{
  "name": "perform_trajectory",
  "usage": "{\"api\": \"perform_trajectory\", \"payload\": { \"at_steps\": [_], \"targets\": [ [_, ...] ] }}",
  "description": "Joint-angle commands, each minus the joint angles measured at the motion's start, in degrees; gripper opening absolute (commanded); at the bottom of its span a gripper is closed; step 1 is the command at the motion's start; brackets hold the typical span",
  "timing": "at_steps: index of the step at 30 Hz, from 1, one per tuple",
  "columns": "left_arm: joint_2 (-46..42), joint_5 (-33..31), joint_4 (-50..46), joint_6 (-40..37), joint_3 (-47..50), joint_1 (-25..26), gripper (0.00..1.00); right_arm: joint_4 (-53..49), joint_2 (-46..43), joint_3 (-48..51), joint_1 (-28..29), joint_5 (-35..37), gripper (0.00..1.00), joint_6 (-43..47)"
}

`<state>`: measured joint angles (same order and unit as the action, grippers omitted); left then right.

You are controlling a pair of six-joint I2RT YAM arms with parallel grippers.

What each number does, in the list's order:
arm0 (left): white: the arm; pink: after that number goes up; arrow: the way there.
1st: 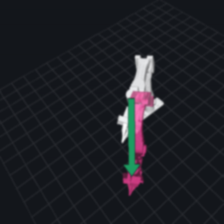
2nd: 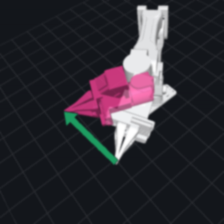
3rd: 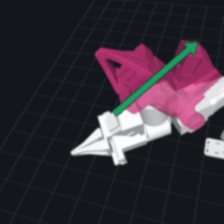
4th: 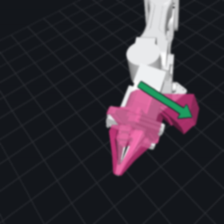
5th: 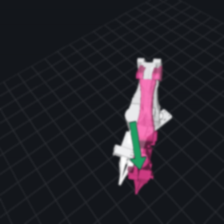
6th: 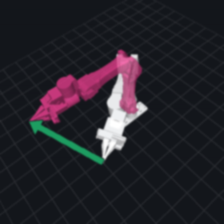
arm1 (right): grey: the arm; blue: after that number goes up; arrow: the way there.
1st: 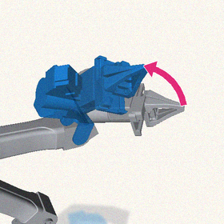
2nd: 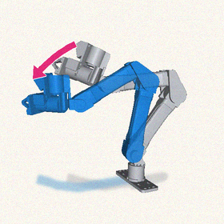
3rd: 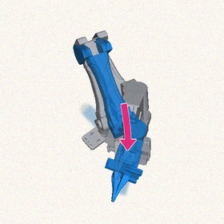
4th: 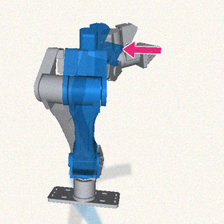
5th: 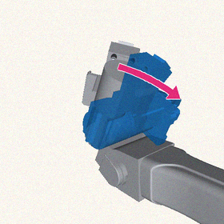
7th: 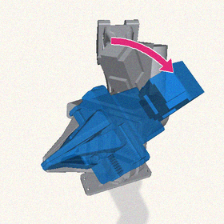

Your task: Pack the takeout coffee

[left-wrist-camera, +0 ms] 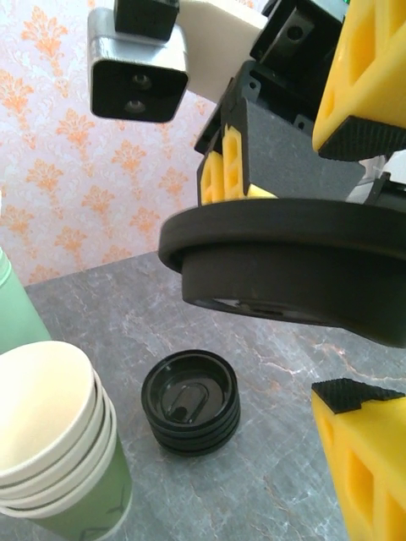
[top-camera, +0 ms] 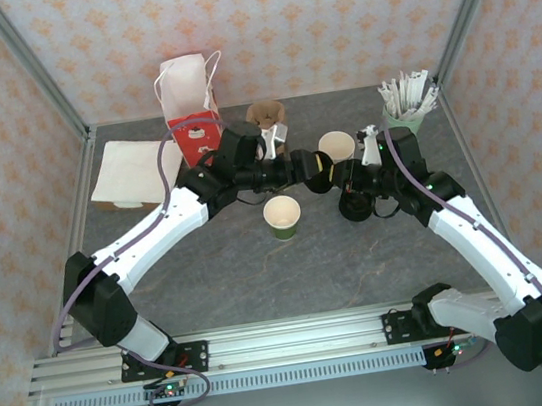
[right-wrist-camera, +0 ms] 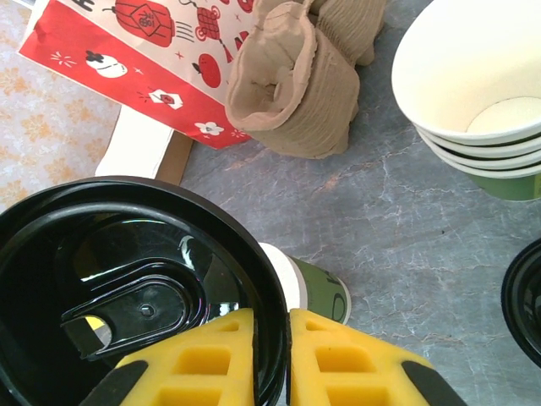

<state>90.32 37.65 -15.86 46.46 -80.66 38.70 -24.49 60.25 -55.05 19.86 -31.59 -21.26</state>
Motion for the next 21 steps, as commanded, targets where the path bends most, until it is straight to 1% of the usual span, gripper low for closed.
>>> {"api": "perform_trajectory", "payload": {
  "at_steps": [1,3,7,14,21],
  "targets": [
    [0.2,1.63,1.32,-0.28,-1.95,0.76,0.66,1.58,-0.83,0.39,0.36,-1.68,0.14,-0.54],
    [0.2,1.64,0.87,-0.58,-2.21,0.77,0.61,1.47,-0.74,0.38,0.31,-1.63,0.14,-0.49],
    [0.25,1.64,0.39,-0.96,-2.39,0.72,0.58,2.03,-0.75,0.38,0.36,-1.96,0.14,-0.74],
    [0.38,1.34,-0.88,-1.85,-2.74,0.76,0.45,2.31,-0.66,0.39,0.35,-2.11,0.14,-0.78],
    [0.37,0.09,-3.75,-3.95,-3.62,0.85,0.4,2.17,-0.33,0.47,0.31,-2.14,0.15,-0.78]
  ]
}}
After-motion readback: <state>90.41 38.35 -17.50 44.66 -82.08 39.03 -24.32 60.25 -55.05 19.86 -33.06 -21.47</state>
